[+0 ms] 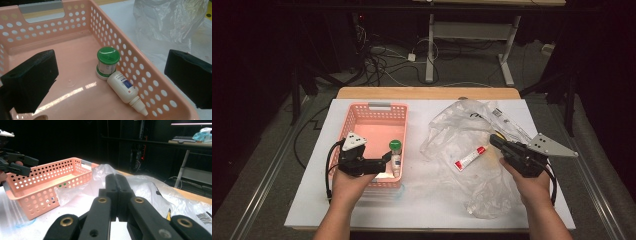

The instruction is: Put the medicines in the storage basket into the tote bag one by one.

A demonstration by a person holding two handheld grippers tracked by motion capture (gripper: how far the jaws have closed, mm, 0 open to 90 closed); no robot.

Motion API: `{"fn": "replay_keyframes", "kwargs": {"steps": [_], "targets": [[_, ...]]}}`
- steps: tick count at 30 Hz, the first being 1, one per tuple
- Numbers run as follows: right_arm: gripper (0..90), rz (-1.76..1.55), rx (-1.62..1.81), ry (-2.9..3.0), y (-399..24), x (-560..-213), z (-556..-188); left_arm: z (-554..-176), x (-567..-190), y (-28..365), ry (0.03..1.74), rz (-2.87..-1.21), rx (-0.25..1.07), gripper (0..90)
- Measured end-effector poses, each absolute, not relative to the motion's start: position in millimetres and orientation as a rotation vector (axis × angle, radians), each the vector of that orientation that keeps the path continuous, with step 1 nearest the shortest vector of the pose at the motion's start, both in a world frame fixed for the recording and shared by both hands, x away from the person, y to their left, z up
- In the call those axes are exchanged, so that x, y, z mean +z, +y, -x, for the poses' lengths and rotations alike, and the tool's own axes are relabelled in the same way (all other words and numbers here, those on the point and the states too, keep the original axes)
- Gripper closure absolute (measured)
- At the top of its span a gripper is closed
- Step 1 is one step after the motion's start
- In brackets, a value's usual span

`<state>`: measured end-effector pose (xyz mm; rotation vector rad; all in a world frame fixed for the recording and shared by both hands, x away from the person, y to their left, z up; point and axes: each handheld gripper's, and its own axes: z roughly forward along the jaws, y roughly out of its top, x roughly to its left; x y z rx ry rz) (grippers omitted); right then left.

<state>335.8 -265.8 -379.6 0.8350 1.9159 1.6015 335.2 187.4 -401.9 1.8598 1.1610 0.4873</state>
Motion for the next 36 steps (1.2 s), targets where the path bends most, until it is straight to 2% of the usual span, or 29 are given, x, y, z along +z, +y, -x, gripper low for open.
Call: {"fn": "replay_keyframes", "kwargs": {"steps": [8, 16, 24, 33, 36], "targets": [[90.0, -0.842, 1.603, 1.91, -266, -379, -336, -338, -397, 180, 1.146, -1.871, 0.49, 0.0], [90.0, -0.832, 1.607, 1.916, -264, -379, -336, -361, -390, 172, 1.149, -1.892, 0.458, 3.1], [90.0, -0.837, 1.606, 1.912, -266, -379, -336, -393, -394, 168, 1.176, -1.966, 0.403, 14.4], [90.0, -0.829, 1.607, 1.912, -267, -379, -337, -416, -406, 170, 1.229, -2.07, 0.322, 19.8], [90.0, -0.836, 1.611, 1.911, -267, -379, -336, -421, -410, 169, 1.25, -2.095, 0.29, 24.5]]}}
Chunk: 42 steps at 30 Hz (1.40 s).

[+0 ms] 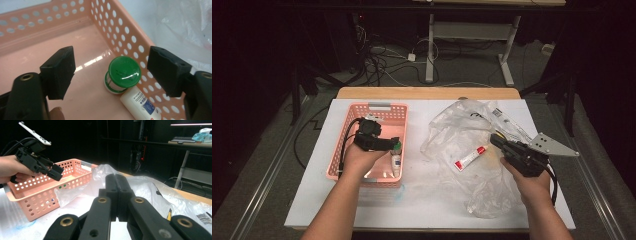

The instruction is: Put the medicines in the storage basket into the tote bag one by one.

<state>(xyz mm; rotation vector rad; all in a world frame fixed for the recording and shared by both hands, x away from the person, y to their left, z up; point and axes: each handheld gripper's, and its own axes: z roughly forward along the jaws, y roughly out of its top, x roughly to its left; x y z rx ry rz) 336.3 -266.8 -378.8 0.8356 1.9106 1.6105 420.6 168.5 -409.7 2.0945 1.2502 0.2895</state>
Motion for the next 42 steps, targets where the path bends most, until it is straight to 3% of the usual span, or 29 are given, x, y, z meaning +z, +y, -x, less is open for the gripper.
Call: {"fn": "replay_keyframes", "kwargs": {"steps": [20, 35, 42], "targets": [[90.0, -0.844, 1.608, 1.918, -265, -381, -337, -439, -426, 151, 1.24, -2.283, 0.176, 38.8], [90.0, -0.84, 1.605, 1.92, -265, -381, -337, -448, -436, 143, 1.242, -2.346, 0.188, 49.1], [90.0, -0.837, 1.6, 1.918, -266, -381, -337, -449, -436, 142, 1.24, -2.347, 0.195, 49.4]]}}
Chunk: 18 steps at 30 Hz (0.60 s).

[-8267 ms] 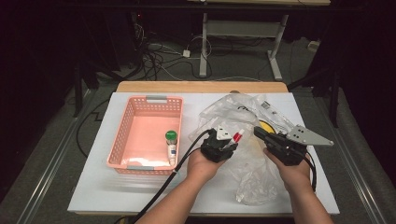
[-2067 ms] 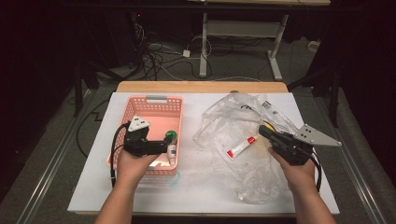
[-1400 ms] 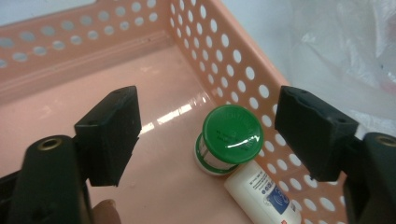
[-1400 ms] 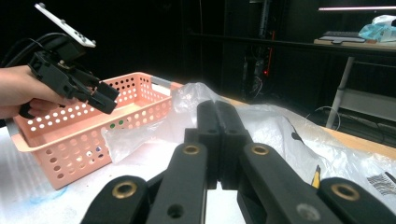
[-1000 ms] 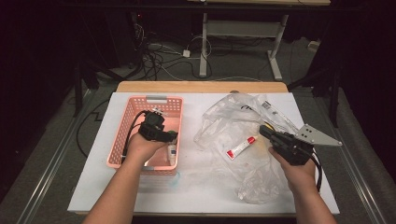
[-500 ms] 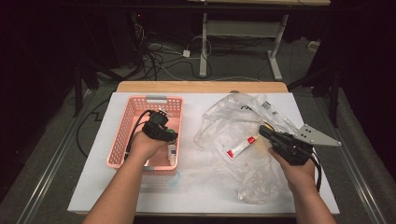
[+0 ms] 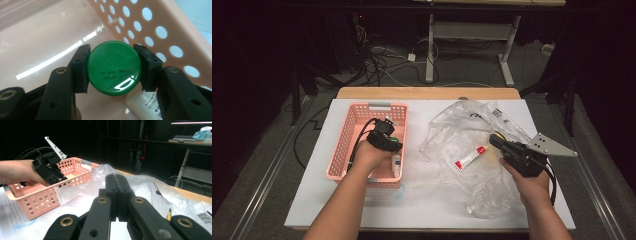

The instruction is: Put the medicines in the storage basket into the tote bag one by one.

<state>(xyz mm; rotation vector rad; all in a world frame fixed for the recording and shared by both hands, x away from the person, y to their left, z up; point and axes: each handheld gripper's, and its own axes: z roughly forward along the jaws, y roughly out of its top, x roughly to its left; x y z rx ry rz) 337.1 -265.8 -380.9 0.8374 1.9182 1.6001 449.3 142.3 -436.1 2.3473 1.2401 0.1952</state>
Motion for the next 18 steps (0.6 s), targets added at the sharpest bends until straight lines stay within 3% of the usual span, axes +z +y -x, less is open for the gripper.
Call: {"fn": "replay_keyframes", "kwargs": {"steps": [18], "targets": [[90.0, -0.837, 1.602, 1.918, -265.6, -380.6, -336.7, -449.6, -437.0, 140.4, 1.264, -2.331, 0.23, 50.0]]}}
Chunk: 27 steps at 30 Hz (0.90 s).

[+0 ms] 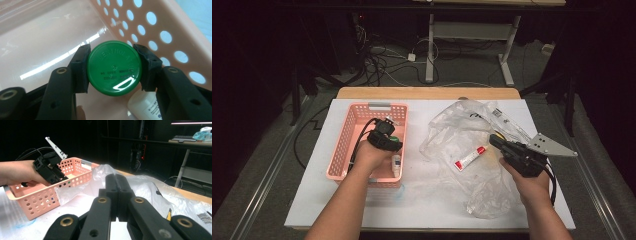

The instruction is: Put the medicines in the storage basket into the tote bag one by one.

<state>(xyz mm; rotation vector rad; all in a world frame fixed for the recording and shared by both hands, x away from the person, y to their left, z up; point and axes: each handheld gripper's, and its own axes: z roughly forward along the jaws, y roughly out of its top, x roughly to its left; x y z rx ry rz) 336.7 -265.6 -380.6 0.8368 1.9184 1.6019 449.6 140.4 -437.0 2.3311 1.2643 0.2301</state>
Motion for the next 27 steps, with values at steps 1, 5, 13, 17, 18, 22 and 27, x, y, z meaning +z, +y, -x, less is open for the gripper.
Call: {"fn": "replay_keyframes", "kwargs": {"steps": [1, 5, 13, 17, 18, 22, 27], "targets": [[90.0, -0.838, 1.603, 1.917, -266, -380, -337, -449, -437, 140, 1.266, -2.332, 0.234, 49.9], [90.0, -0.84, 1.607, 1.91, -267, -379, -336, -448, -435, 139, 1.266, -2.329, 0.25, 50.0], [90.0, -0.841, 1.607, 1.912, -266, -379, -336, -442, -427, 144, 1.258, -2.293, 0.288, 50.0], [90.0, -0.842, 1.608, 1.912, -266, -380, -336, -437, -421, 147, 1.253, -2.268, 0.305, 50.0], [90.0, -0.842, 1.608, 1.912, -266, -380, -336, -436, -419, 148, 1.25, -2.266, 0.305, 50.0], [90.0, -0.839, 1.607, 1.914, -265, -379, -336, -429, -414, 152, 1.237, -2.249, 0.337, 50.0], [90.0, -0.833, 1.603, 1.918, -265, -380, -336, -420, -410, 159, 1.233, -2.21, 0.35, 50.0]]}}
